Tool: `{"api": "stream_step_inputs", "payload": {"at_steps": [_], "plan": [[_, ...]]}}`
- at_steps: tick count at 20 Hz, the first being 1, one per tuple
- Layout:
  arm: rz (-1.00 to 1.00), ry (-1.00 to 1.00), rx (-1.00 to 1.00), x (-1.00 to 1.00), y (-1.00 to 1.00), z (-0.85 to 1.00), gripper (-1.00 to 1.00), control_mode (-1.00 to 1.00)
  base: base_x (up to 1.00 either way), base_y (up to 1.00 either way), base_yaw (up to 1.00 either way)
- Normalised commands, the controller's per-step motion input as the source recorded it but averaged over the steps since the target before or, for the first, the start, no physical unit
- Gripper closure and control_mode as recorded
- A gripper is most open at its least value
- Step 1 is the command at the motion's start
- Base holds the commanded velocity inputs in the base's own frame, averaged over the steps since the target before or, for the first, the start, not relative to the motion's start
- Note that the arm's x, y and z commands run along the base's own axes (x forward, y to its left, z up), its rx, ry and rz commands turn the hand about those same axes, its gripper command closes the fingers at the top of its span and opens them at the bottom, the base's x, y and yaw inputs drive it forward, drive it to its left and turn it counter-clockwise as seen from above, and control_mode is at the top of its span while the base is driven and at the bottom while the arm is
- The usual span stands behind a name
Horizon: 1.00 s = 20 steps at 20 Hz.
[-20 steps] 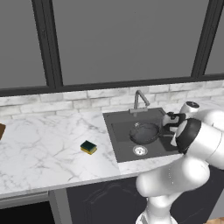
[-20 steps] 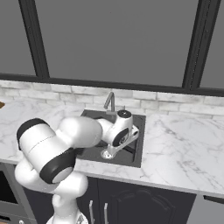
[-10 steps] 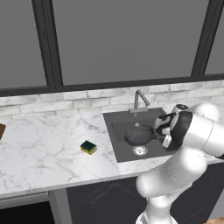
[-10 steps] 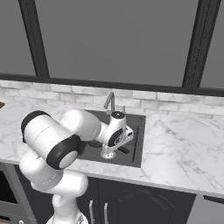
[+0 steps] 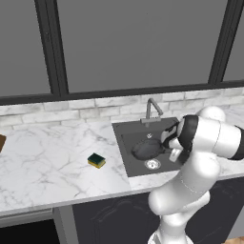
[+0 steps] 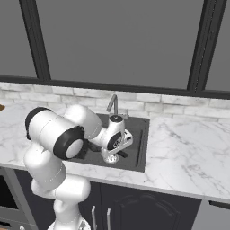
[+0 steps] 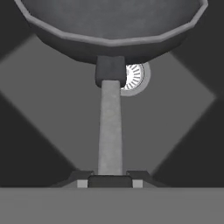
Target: Pick the pan and sponge and place them into the sink. Then turn on the water.
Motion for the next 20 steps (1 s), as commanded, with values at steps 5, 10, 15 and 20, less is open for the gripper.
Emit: {"api": "stream_step_inputs", "payload": {"at_steps": [5,10,15,20], "plan": [[-0.04,0.02,0.0,0.19,0.18,-0.22,1.0,-1.0,0.0,0.0,0.0],[-0.01,0.0,-0.02,0.3,0.18,-0.15,1.0,-1.0,0.0,0.0,0.0],[0.01,-0.07,0.01,0.29,0.26,-0.25,1.0,-1.0,0.0,0.0,0.0],[0.02,-0.03,0.0,0.35,0.21,-0.23,1.0,-1.0,0.0,0.0,0.0]]}}
